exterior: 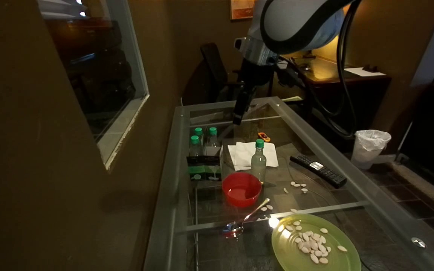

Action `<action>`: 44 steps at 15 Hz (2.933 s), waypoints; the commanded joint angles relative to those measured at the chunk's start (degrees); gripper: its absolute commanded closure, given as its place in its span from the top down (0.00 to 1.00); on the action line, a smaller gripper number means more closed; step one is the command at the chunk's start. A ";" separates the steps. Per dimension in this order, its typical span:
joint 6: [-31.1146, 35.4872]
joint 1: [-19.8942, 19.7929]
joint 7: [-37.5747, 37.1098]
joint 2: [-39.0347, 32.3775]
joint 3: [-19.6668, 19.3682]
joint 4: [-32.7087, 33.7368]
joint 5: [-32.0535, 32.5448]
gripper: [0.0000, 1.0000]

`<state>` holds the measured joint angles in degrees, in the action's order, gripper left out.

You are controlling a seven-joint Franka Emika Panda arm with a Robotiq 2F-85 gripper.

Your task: Remove the two bottom bottles and place them on the table

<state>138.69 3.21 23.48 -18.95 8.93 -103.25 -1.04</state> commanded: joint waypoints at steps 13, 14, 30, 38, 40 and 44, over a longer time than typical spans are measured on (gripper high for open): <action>1.65 0.36 0.97 -17.64 0.67 18.74 1.23 0.63; 1.92 0.27 1.16 -18.36 0.92 19.32 0.97 0.56; 4.44 0.93 1.55 -21.70 1.47 22.90 2.48 0.52; 4.76 1.24 1.17 -22.74 0.91 22.99 3.27 0.44; 4.76 1.31 1.03 -22.99 0.65 22.83 3.77 0.29; 4.56 2.39 -1.07 -21.28 -0.04 21.97 5.04 0.07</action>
<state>143.15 4.39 24.40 -40.85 9.70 -81.81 2.16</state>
